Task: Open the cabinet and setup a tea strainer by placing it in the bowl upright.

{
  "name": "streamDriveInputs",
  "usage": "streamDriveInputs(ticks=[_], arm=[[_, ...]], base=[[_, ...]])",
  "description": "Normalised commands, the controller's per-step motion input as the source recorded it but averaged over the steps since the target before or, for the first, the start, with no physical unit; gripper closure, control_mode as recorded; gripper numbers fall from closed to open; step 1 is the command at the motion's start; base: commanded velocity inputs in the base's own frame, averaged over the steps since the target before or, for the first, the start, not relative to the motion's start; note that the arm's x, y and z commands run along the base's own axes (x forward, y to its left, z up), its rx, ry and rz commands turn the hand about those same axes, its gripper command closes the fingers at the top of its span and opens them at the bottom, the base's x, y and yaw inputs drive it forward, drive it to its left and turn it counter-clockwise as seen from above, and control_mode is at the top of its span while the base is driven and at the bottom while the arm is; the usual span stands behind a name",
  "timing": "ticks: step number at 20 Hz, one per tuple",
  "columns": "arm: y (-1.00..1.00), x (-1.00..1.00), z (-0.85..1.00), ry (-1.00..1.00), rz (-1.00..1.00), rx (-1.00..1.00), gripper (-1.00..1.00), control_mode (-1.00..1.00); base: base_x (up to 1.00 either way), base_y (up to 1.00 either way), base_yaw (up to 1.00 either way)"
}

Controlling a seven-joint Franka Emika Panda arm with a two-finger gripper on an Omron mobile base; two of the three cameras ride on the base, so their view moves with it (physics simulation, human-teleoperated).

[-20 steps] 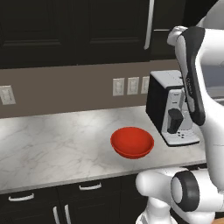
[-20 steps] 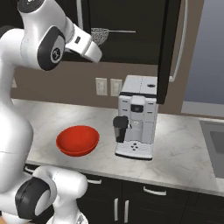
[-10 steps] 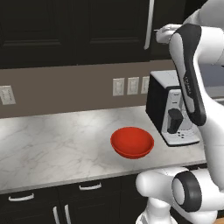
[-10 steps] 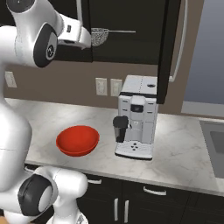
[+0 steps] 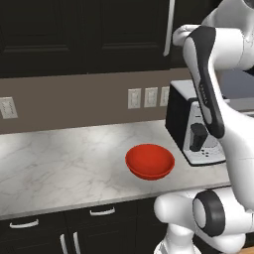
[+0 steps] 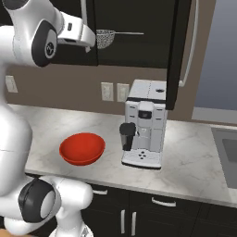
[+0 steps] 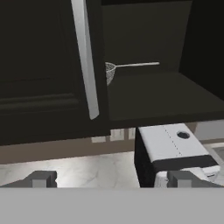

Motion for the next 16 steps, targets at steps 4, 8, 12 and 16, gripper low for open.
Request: streamDriveInputs(ticks=[4, 8, 12, 16], arm=[[0.21, 0.64, 0.0, 0.0, -0.12, 0.0, -1.0, -1.0], [0.12, 0.16, 0.0, 0.0, 0.0, 0.0, -1.0, -1.0], [0.0, 0.23, 0.0, 0.0, 0.01, 0.0, -1.0, -1.0], [0.0, 0.65, 0.0, 0.0, 0.07, 0.0, -1.0, -1.0]], base=[[0.0, 0.0, 0.0], [0.0, 0.0, 0.0], [0.0, 0.0, 0.0], [0.0, 0.0, 0.0]])
